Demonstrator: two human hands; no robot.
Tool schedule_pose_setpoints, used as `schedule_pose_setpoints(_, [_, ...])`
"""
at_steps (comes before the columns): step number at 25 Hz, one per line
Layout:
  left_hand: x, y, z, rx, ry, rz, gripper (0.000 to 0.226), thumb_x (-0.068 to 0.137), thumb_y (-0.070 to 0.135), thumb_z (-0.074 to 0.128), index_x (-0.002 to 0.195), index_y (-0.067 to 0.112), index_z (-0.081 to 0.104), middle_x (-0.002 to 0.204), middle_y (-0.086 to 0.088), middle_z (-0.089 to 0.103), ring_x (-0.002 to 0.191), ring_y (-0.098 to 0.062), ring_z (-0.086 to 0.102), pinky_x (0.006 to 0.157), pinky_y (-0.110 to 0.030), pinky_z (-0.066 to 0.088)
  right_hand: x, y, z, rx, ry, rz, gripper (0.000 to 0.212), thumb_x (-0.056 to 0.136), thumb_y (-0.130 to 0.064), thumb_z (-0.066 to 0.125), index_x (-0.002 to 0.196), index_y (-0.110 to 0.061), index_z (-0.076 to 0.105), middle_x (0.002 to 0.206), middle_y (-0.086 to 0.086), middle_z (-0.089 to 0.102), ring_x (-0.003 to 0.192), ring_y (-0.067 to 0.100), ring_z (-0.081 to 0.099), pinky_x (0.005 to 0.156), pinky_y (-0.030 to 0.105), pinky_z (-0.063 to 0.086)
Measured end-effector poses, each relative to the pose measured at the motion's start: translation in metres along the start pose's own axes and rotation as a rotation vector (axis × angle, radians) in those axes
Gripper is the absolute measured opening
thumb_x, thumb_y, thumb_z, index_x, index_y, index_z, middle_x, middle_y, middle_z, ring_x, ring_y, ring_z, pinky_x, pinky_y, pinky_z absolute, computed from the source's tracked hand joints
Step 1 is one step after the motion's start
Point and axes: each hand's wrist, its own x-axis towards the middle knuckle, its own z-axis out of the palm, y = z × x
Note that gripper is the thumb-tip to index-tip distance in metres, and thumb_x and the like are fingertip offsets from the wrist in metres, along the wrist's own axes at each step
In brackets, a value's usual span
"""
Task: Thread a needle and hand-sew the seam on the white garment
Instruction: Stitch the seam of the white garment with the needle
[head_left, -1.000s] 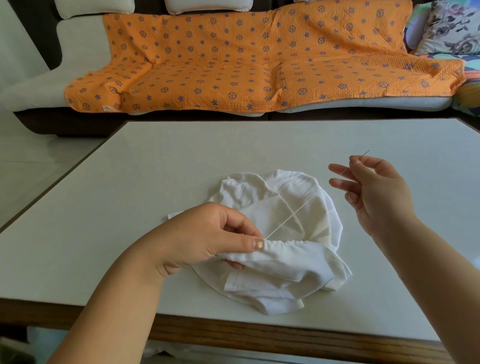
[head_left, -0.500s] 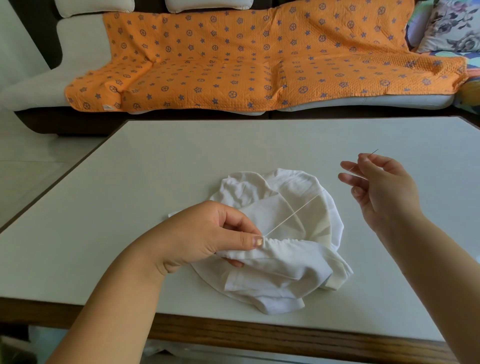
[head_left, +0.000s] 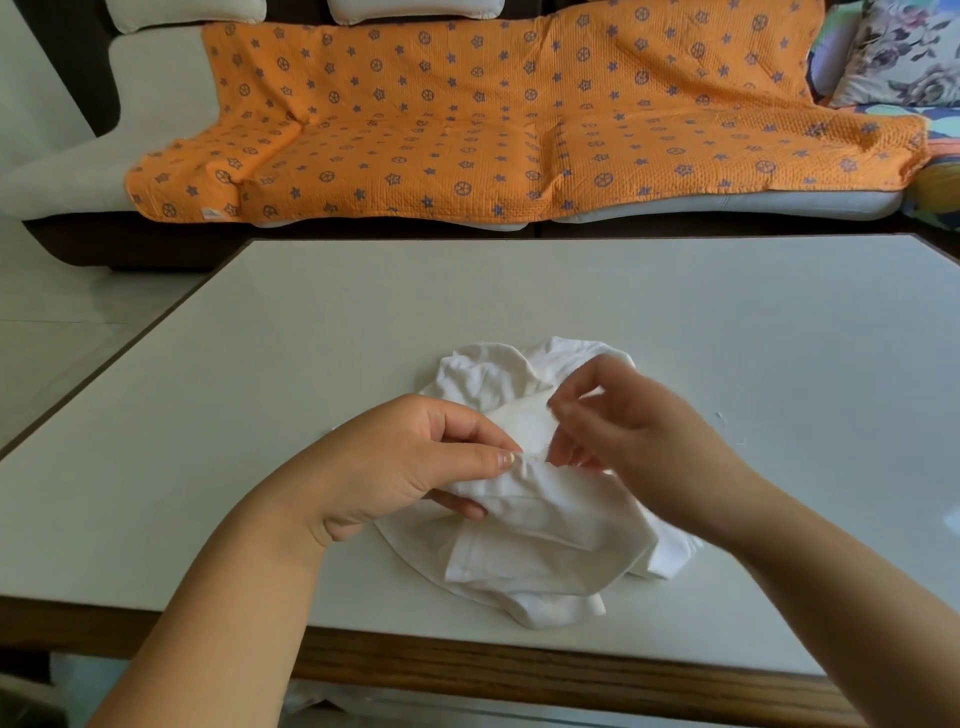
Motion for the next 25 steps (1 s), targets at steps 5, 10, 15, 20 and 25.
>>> schedule_pose_setpoints(5, [-0.002,-0.002,0.0,-0.024,0.012,-0.002,0.011,0.089,0.016,0.066,0.09,0.013,0.076,0.086,-0.003,0.073,0.075,-0.015,0.069,0.067,-0.027,0.06,-0.009,0.001,0.004,-0.159,0.024,-0.049,0.012,0.097,-0.026,0.054,0.085,-0.027,0.056,0.067,-0.01,0.062,0.055,0.0,0.049,0.054,0.008,0.037])
schedule_pose_setpoints(10, [-0.002,0.001,0.002,-0.057,0.067,0.042,0.027,0.074,0.028,0.068,0.093,0.009,0.075,0.089,-0.01,0.076,0.074,-0.019,0.072,0.062,-0.024,0.058,-0.006,0.0,-0.001,-0.236,0.202,-0.097,0.017,0.098,-0.024,0.051,0.083,-0.032,0.052,0.075,-0.009,0.066,0.068,0.004,0.056,0.06,0.011,0.04])
schedule_pose_setpoints(15, [-0.001,0.002,0.002,-0.062,0.115,0.087,0.025,0.064,0.031,0.075,0.083,0.015,0.078,0.087,-0.005,0.076,0.075,-0.022,0.071,0.069,-0.026,0.059,-0.01,0.003,-0.005,-0.196,0.148,-0.068,0.012,0.097,-0.029,0.053,0.087,-0.033,0.057,0.083,-0.025,0.07,0.068,-0.002,0.058,0.056,0.007,0.038])
schedule_pose_setpoints(20, [-0.001,0.004,0.005,0.0,0.117,0.117,0.014,0.072,0.025,0.076,0.083,0.017,0.078,0.083,-0.006,0.075,0.07,-0.016,0.07,0.067,-0.025,0.057,-0.016,0.004,-0.006,-0.18,0.014,-0.115,0.011,0.089,-0.027,0.064,0.083,-0.034,0.069,0.07,-0.013,0.065,0.058,0.005,0.052,0.056,0.014,0.041])
schedule_pose_setpoints(25, [-0.002,0.006,0.007,-0.017,0.124,0.125,0.009,0.084,0.011,0.07,0.083,0.017,0.077,0.081,-0.002,0.074,0.067,-0.012,0.068,0.064,-0.022,0.056,-0.017,0.006,-0.005,-0.116,-0.06,-0.125,0.019,0.092,-0.021,0.061,0.087,-0.036,0.073,0.055,-0.013,0.046,0.052,0.003,0.038,0.052,0.014,0.034])
